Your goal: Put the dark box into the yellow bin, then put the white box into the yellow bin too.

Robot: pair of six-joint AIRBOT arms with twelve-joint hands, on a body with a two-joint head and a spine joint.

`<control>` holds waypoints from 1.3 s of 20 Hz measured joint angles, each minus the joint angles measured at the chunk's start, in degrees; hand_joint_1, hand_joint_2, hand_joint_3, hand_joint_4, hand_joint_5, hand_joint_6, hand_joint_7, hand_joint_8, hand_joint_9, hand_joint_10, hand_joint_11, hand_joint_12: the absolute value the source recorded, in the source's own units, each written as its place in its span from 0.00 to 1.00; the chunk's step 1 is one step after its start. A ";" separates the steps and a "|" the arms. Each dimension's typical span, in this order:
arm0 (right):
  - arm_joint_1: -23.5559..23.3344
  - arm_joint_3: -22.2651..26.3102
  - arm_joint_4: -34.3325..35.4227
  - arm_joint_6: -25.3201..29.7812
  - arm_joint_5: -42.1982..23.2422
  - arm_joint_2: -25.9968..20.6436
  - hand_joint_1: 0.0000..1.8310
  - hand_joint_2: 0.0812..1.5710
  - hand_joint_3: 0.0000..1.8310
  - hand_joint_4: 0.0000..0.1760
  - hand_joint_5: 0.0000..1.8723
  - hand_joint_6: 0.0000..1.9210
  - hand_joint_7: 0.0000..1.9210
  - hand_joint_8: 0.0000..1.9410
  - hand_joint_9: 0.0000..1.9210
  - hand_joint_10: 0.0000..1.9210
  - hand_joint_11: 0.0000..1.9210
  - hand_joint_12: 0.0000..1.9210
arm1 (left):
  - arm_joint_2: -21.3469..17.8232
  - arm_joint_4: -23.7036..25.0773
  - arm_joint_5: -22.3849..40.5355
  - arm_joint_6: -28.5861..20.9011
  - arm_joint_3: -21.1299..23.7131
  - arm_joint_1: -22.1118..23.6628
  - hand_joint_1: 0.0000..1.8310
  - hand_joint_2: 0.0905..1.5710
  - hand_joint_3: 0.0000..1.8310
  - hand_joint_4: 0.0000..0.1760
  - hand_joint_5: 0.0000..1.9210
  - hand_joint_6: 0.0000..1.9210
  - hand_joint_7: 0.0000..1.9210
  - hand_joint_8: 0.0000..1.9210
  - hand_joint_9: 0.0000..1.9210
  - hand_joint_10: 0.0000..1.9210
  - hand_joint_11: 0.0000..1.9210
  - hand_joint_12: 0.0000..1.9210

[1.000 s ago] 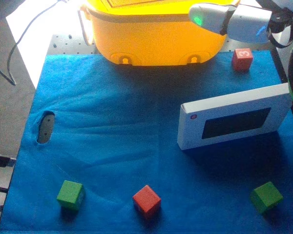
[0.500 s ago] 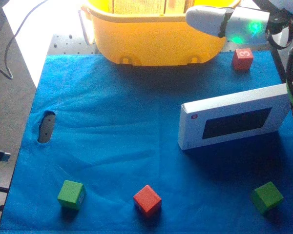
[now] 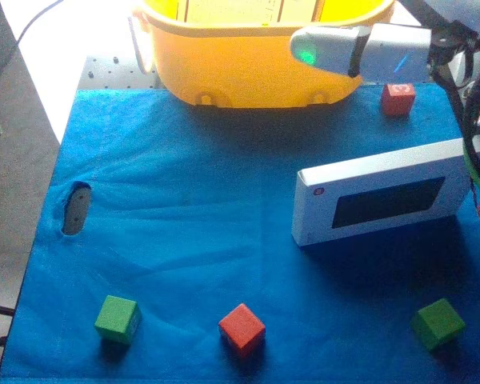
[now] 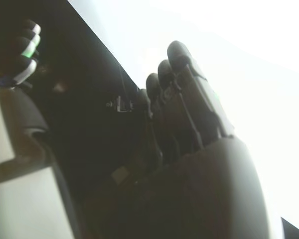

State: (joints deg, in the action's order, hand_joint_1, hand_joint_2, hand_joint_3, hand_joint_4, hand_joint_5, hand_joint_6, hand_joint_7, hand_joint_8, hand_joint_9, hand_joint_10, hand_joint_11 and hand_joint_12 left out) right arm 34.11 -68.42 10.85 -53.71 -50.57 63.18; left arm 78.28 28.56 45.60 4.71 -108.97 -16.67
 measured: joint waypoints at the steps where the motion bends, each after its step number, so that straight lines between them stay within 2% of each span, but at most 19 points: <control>1: 0.00 0.63 -0.20 0.02 0.07 -0.87 0.16 0.53 0.00 0.00 0.12 0.00 0.21 0.00 0.19 0.00 0.16 0.04 | -0.66 -0.07 -0.42 0.02 0.35 -0.02 0.68 0.50 0.00 0.00 0.27 0.00 0.34 0.00 0.38 0.01 0.37 0.06; 7: 0.07 3.69 1.73 -0.02 -0.17 -6.01 0.09 0.54 0.00 0.00 0.11 0.00 0.26 0.01 0.20 0.01 0.16 0.04 | -3.54 -0.28 -1.38 0.00 2.58 -0.92 0.68 0.50 0.00 0.00 0.29 0.00 0.35 0.00 0.37 0.00 0.36 0.05; 10: 1.22 5.60 1.79 0.00 -0.59 -7.78 0.13 0.53 0.00 0.00 0.11 0.00 0.24 0.00 0.20 0.00 0.18 0.05 | -4.66 -0.04 -2.19 0.02 3.74 -2.78 0.66 0.50 0.00 0.00 0.27 0.00 0.33 0.00 0.36 0.00 0.35 0.05; 13: 3.43 6.34 3.02 0.00 -0.48 -8.24 0.12 0.54 0.00 0.00 0.12 0.00 0.21 0.00 0.20 0.00 0.22 0.06 | -6.99 0.00 -3.87 1.62 5.62 -3.76 0.68 0.51 0.00 0.00 0.27 0.00 0.32 0.00 0.35 0.00 0.35 0.04; 15: 4.55 6.97 3.74 -0.02 -0.13 -8.37 0.14 0.54 0.00 0.00 0.12 0.00 0.23 0.01 0.21 0.01 0.23 0.07 | -8.04 -0.35 -4.48 1.99 6.19 -3.80 0.69 0.51 0.00 0.00 0.28 0.00 0.32 0.00 0.34 0.00 0.33 0.04; 17: 5.68 8.33 3.37 0.00 0.02 -9.01 0.14 0.52 0.00 0.00 0.12 0.00 0.24 0.01 0.21 0.00 0.20 0.06 | -8.26 -1.09 -4.63 2.75 6.27 -4.31 0.68 0.51 0.00 0.00 0.26 0.00 0.31 0.00 0.33 0.00 0.33 0.03; 21: 6.69 10.45 3.06 0.00 -0.11 -11.28 0.14 0.55 0.00 0.00 0.11 0.00 0.23 0.00 0.21 0.00 0.20 0.06 | -8.26 -0.02 -6.27 3.04 6.67 -6.08 0.69 0.48 0.00 0.00 0.25 0.00 0.29 0.00 0.29 0.00 0.29 0.02; 26: 9.07 12.26 2.86 0.00 0.07 -12.61 0.15 0.49 0.00 0.00 0.07 0.00 0.19 0.00 0.19 0.00 0.17 0.05 | -8.26 -1.16 -6.71 3.06 6.67 -7.28 0.67 0.48 0.00 0.00 0.26 0.00 0.28 0.00 0.26 0.00 0.25 0.00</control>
State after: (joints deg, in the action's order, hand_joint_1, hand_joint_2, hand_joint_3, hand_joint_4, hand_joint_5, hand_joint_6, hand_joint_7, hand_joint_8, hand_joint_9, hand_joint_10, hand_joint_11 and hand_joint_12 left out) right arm 43.18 -56.16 13.72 -53.71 -50.50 50.57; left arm 70.02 27.40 38.89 7.77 -102.30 -23.94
